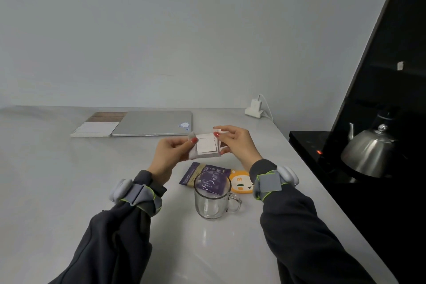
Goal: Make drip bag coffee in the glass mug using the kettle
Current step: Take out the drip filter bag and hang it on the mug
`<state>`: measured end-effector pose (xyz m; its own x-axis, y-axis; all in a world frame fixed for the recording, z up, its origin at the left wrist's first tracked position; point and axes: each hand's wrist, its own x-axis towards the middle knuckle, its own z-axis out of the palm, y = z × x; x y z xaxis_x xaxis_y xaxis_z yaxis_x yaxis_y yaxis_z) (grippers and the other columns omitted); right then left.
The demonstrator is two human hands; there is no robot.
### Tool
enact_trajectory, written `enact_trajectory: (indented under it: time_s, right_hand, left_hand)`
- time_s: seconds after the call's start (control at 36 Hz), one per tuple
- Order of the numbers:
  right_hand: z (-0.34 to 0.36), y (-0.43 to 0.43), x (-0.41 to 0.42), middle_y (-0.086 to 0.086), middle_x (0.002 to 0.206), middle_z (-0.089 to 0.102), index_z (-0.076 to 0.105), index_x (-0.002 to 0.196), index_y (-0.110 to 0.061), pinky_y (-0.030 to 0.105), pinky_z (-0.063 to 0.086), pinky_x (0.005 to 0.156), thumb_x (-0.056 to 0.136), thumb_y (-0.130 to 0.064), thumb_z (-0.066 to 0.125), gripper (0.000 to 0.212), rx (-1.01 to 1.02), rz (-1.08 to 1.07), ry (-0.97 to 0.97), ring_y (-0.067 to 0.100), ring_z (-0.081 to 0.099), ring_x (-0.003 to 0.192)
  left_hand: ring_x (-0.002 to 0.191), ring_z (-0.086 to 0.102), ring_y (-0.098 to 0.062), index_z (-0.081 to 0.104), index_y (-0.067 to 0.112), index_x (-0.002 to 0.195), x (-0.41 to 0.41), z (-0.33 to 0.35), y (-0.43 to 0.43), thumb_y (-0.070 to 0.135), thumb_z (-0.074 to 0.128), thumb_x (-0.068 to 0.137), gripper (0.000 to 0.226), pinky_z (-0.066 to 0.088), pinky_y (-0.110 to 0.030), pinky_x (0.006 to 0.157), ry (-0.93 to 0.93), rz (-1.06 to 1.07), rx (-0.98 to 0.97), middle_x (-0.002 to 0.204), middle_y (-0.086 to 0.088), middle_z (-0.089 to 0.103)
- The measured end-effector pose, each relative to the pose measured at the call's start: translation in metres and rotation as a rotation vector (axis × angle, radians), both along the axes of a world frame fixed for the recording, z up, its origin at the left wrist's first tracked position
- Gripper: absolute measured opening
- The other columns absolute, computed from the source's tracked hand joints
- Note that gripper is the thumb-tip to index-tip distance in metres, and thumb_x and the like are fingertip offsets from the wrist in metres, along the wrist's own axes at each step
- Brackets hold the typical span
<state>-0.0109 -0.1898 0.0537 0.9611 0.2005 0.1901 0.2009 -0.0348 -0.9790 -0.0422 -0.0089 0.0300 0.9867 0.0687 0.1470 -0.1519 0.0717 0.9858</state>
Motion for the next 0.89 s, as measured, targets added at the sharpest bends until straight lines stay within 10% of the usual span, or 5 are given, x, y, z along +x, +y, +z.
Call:
enact_trajectory:
  time_s: [0.36,0.89]
  right_hand:
    - [-0.004,0.004,-0.005,0.013,0.094,0.068,0.06,0.102,-0.01,0.02,0.047,0.044,0.091,-0.004,0.057,0.013,0.024,-0.095,-0.059,0.014,0.062,0.076]
    - [0.014,0.015,0.01,0.006,0.083,0.07,0.074,0.088,-0.006,0.018,0.044,0.073,0.084,-0.011,0.067,0.009,-0.323,-0.018,-0.312,0.013,0.057,0.077]
  left_hand:
    - [0.074,0.07,-0.019,0.065,0.005,0.103,-0.007,0.001,-0.002,0.017,0.05,0.096,0.02,0.059,-0.027,0.066,0.077,-0.059,-0.123,0.096,-0.012,0.072]
    - [0.098,0.066,-0.01,0.075,0.015,0.095,-0.001,0.012,-0.012,0.033,0.072,0.081,0.023,0.047,-0.026,0.089,-0.158,0.058,0.225,0.096,0.001,0.074]
